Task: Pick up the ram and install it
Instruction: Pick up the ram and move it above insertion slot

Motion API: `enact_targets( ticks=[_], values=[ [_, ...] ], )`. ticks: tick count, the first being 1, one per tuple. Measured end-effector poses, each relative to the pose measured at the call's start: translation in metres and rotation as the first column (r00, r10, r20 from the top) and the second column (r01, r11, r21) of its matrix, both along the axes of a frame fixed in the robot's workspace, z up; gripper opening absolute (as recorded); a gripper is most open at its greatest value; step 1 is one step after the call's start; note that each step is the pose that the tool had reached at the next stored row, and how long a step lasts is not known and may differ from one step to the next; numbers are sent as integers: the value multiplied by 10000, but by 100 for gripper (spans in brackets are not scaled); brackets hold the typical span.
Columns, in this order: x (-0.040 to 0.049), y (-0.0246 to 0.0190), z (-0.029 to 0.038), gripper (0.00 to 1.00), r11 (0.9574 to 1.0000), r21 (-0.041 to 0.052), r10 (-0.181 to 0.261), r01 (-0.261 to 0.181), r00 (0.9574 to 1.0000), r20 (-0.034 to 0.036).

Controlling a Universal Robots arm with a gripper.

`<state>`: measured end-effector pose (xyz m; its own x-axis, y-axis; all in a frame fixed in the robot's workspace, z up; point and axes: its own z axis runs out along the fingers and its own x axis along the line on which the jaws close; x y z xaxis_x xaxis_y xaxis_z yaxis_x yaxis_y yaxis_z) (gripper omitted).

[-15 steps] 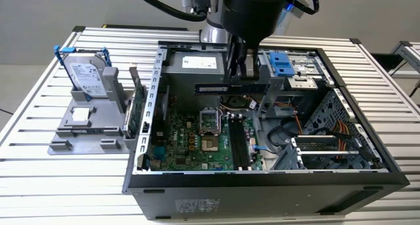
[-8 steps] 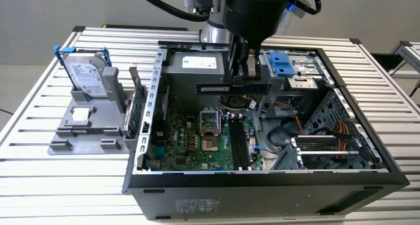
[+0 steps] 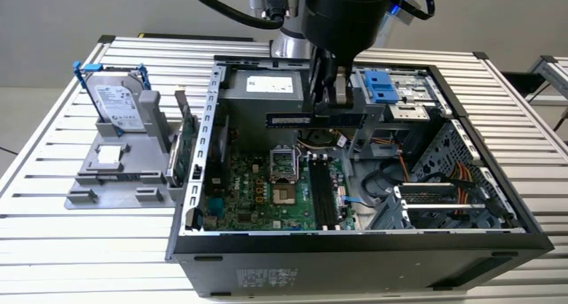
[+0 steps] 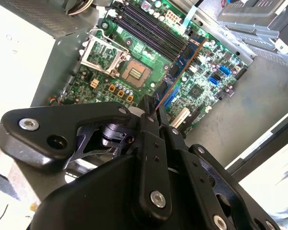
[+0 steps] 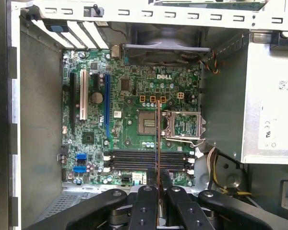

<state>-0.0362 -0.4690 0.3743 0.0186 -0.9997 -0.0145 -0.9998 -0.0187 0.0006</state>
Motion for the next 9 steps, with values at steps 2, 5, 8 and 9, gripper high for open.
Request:
enact_targets(
  ticks=[2,5,8,9],
  values=[
    [1,7,-1,0,10000,1,1,-1,10000,0],
    [0,26,-1,0,10000,-1,0,0,10000,0],
    [0,59,-2,0,10000,0,0,0,10000,0],
    [0,73,-2,0,10000,0,0,0,10000,0]
  ],
)
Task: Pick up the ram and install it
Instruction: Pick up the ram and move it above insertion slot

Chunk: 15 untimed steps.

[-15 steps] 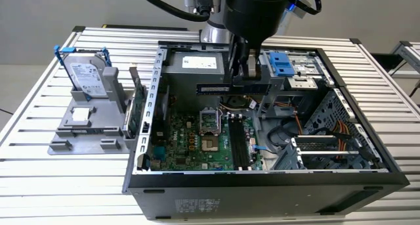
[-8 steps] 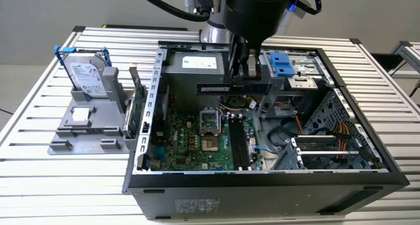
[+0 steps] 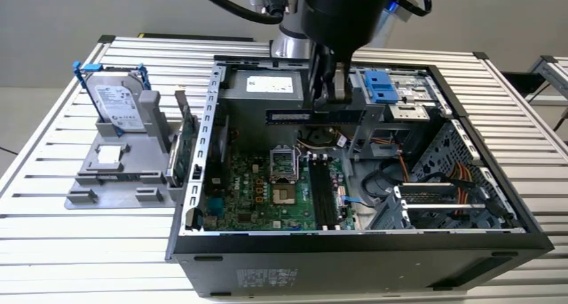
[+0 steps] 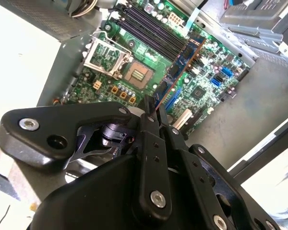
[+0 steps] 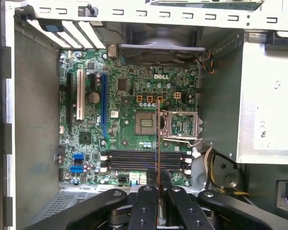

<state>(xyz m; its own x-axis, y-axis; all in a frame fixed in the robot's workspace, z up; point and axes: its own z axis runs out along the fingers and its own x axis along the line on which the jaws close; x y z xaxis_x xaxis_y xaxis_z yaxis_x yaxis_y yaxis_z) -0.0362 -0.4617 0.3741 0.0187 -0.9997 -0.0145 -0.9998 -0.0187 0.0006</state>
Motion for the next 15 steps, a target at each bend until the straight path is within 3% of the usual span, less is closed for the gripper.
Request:
enact_targets(
  ticks=[15],
  values=[
    [0,187,-2,0,10000,-1,-1,1,10000,0]
  ],
)
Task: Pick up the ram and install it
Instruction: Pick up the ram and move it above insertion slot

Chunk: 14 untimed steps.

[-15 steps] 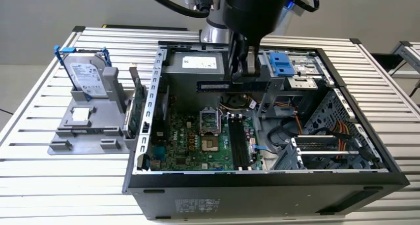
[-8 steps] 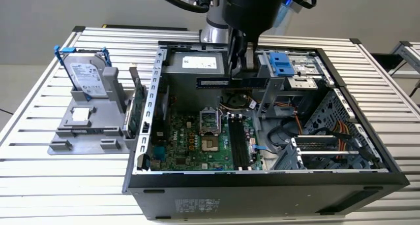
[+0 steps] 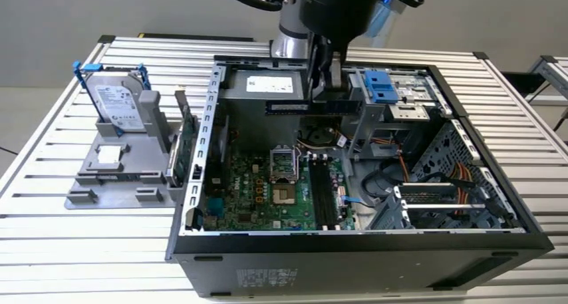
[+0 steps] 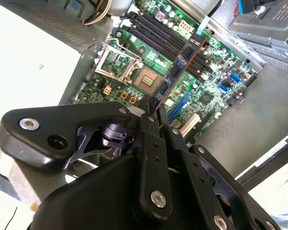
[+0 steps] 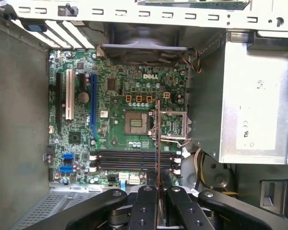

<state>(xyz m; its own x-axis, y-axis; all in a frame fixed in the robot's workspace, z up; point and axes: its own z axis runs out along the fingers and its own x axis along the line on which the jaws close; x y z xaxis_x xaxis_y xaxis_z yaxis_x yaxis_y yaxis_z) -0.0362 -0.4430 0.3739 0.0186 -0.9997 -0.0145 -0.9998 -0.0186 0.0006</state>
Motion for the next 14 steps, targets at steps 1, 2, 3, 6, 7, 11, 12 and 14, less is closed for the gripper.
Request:
enact_targets(
  ticks=[1,2,3,6,7,11,12,14],
  values=[
    [0,10,0,0,10000,0,0,0,10000,-1],
    [0,21,0,0,10000,0,2,-2,10000,0],
    [0,30,0,0,10000,0,7,-7,10000,0],
    [0,58,-1,0,10000,1,43,-43,10000,0],
    [0,69,-1,0,10000,1,60,-60,10000,0],
    [0,104,-1,0,9999,0,130,-130,9999,0],
    [0,114,-1,0,9999,0,149,-149,9999,-1],
    [0,130,-2,0,9998,1,178,-178,9998,0]
  ],
)
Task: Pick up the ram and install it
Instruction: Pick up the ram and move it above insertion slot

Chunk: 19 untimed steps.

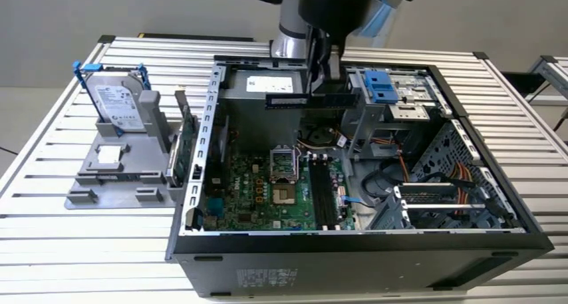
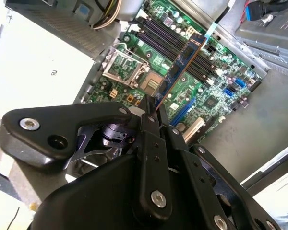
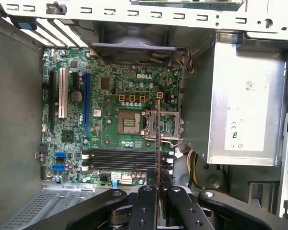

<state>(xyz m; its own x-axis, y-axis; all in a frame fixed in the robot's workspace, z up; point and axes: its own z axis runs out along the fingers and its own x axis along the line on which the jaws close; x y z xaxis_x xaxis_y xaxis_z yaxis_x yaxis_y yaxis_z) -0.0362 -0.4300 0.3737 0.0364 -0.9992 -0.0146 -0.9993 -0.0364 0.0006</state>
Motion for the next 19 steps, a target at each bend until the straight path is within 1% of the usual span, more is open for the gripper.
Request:
enact_targets(
  ticks=[12,14,19],
  values=[
    [0,116,0,0,9999,-1,112,-112,9999,-1],
    [1,125,0,0,9999,-1,124,-124,9999,-1],
    [3,127,0,0,9999,0,126,-126,9999,-1]
  ],
)
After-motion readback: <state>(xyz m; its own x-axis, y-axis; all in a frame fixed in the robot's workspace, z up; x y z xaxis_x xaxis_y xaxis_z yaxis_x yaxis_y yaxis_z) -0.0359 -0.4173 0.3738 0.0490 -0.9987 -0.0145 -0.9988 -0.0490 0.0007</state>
